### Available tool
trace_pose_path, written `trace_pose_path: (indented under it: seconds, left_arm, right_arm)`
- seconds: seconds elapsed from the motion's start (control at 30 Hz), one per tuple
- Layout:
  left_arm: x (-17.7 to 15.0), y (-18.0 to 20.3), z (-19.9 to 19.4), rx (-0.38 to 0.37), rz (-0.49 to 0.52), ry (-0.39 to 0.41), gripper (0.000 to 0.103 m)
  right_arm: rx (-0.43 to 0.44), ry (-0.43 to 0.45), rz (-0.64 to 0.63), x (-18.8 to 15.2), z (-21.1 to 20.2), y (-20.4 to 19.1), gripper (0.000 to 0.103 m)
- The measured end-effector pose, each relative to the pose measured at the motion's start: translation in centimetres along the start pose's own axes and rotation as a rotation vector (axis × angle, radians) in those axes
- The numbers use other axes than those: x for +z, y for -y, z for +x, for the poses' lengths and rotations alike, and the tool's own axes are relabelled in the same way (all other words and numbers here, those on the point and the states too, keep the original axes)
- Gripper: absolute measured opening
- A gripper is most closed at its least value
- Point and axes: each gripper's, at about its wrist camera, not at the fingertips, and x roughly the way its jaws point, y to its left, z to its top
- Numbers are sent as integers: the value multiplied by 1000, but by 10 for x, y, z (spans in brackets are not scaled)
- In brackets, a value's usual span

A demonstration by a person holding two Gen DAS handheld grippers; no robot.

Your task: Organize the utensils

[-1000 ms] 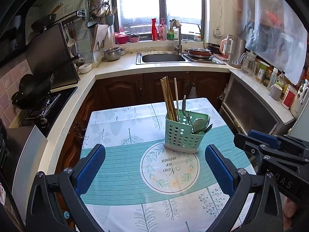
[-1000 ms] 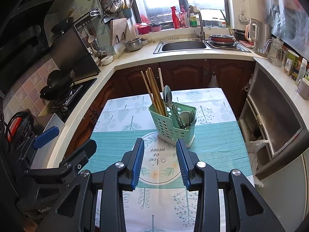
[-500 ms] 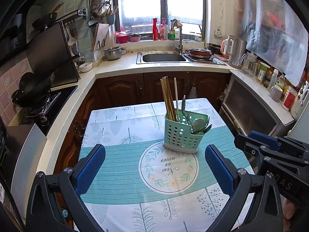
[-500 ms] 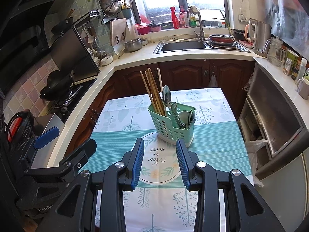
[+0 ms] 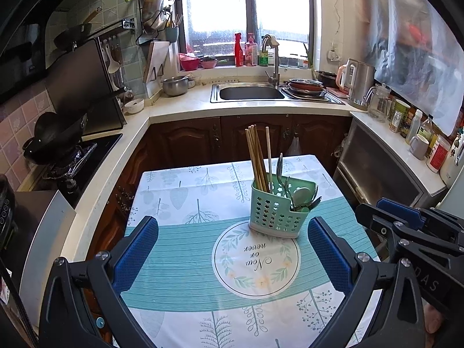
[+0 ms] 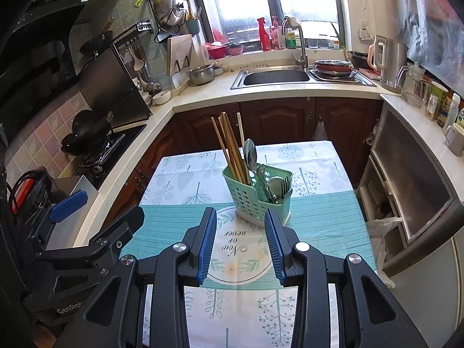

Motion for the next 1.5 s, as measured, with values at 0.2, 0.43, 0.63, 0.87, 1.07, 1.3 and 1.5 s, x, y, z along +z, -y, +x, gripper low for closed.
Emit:
trace_pose_path:
  seconds: [0.2, 0.43, 0.63, 0.87, 1.07, 1.3, 1.5]
  left_arm:
    - [3, 5, -4, 18, -7, 8, 102]
    - [5, 6, -5, 20, -21, 9, 102]
    - [7, 4, -6, 27, -45, -7, 102]
    - [2, 2, -1, 35, -67, -42, 102]
    - [1, 0, 4, 45, -76, -62, 102]
    - [1, -2, 8, 50, -83, -74, 102]
    - [1, -4, 10, 49, -86, -80, 102]
  right_arm:
    - [0, 17, -6, 5, -5, 0, 35]
    - [-6, 30, -17, 9, -8, -2, 35]
    - [-5, 41, -29, 14, -13, -4, 35]
    - [10, 9, -25, 13, -4, -3, 35]
    - [21, -18, -25, 14, 10, -2, 35]
    - [24, -30, -26, 13, 19, -1, 35]
    - [25, -39, -25, 11, 28, -2, 35]
